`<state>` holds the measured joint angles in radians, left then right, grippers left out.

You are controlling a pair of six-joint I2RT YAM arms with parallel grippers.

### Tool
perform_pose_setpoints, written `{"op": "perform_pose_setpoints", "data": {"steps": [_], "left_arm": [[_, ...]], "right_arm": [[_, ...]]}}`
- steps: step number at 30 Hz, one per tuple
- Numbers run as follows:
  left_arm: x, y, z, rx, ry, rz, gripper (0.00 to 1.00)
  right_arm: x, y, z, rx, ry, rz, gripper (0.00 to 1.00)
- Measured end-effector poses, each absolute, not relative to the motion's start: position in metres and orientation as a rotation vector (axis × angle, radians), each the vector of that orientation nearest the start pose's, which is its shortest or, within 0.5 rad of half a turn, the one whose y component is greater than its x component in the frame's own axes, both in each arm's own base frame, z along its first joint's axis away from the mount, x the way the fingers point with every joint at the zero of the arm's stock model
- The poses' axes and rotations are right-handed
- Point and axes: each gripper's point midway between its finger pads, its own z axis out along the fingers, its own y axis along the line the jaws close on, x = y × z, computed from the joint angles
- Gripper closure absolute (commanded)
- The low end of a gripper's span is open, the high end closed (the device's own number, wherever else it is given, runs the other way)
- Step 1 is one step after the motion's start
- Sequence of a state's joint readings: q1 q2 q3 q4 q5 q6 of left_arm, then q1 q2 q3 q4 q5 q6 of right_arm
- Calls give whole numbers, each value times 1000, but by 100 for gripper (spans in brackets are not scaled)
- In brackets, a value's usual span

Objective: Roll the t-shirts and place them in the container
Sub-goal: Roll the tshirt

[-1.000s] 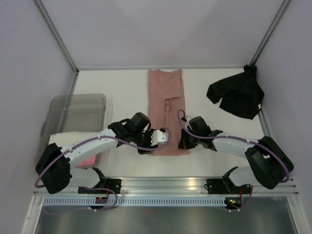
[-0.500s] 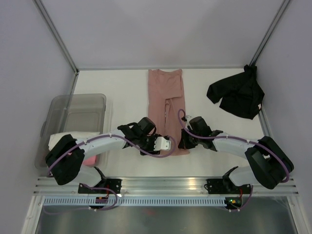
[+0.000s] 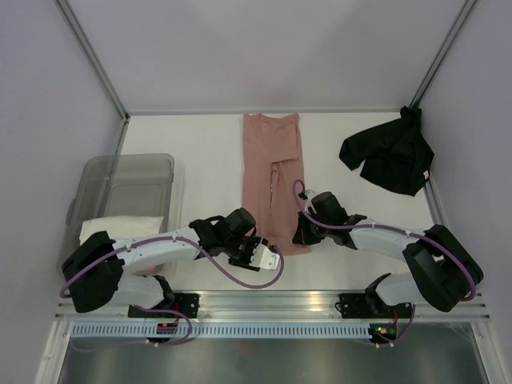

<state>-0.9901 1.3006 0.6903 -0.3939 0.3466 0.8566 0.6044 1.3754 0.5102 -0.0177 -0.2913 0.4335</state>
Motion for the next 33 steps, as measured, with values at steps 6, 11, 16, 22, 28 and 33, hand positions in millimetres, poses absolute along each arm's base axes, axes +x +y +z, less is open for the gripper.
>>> {"op": "perform_pose_setpoints", "data": {"steps": [6,11,16,22,28,33], "left_arm": [[158,-253,21,2154,1538,-334,47],[168,-255,22,2128,1533,-277,47],[168,-255,29,2105,1512,-275,47],[166,-261,43,2079,1458,-305,47],[157,-271,54,2082,1386,-382,51],[158,-271,33,2138,1440,-385,50]], "right_arm": [[202,221,18,-354,2545,785,100],[201,219,18,-353,2543,784,100],[200,219,18,-353,2538,784,100],[200,219,18,-354,2536,785,100],[200,219,18,-354,2536,785,100],[201,219,18,-356,2535,784,100]]}}
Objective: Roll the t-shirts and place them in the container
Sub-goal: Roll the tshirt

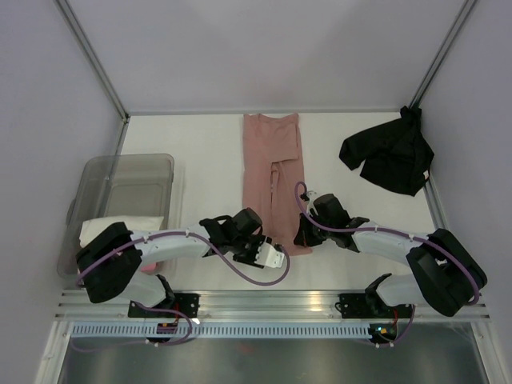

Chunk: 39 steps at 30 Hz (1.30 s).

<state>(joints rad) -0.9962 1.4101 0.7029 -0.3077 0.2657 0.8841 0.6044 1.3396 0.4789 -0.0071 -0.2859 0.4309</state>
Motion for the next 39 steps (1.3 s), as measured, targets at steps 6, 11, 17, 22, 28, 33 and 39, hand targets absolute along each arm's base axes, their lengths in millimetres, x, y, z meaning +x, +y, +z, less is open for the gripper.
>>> {"op": "perform_pose_setpoints", "data": {"steps": [6,11,17,22,28,33,39], "left_arm": [[162,-265,22,2161,1478,-336,48],[166,-263,18,2164,1497,-304,64],[173,-265,16,2149,1510,-269,98],[175,-263,17,2130,1548,-269,98],[186,-254,37,2020,1751,-405,98],[197,-258,56,1944,1799,-485,98],[188,-252,54,1945,1848,-556,98]], "right_arm": [[201,219,18,-357,2535,783,100],[201,219,18,-365,2532,782,100],[201,216,29,-455,2474,765,88],[217,216,87,-633,2213,722,66],[219,202,145,-942,1857,558,50],[195,189,127,-1304,1738,465,50],[172,178,73,-1575,1682,355,45]]}}
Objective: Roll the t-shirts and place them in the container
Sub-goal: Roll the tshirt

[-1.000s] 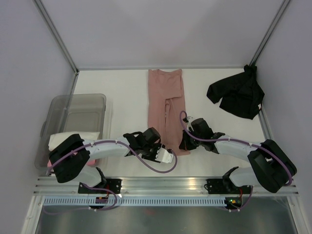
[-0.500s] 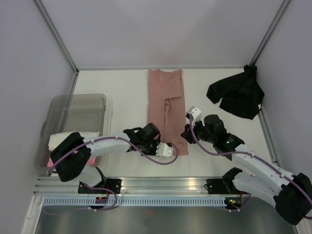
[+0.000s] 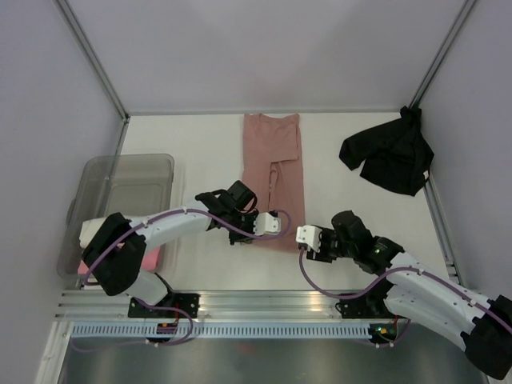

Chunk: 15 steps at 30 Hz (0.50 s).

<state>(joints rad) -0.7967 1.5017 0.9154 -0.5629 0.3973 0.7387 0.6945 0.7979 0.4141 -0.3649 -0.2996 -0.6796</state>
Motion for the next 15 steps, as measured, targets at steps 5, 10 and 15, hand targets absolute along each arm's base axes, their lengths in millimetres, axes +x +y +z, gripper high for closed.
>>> {"op": "perform_pose_setpoints", "data": {"steps": [5,10,15], "left_arm": [[186,-249,51,-2472,-2398,726,98],[186,-248,50,-2450,-2411,731,98],[184,-247,50,-2433,-2412,753,98]], "right_arm": [[170,183,53,-1671,1659,335,40],[169,196,43,-1747,1609,330,40],[169,207,37,-1798,1562,318,40]]}}
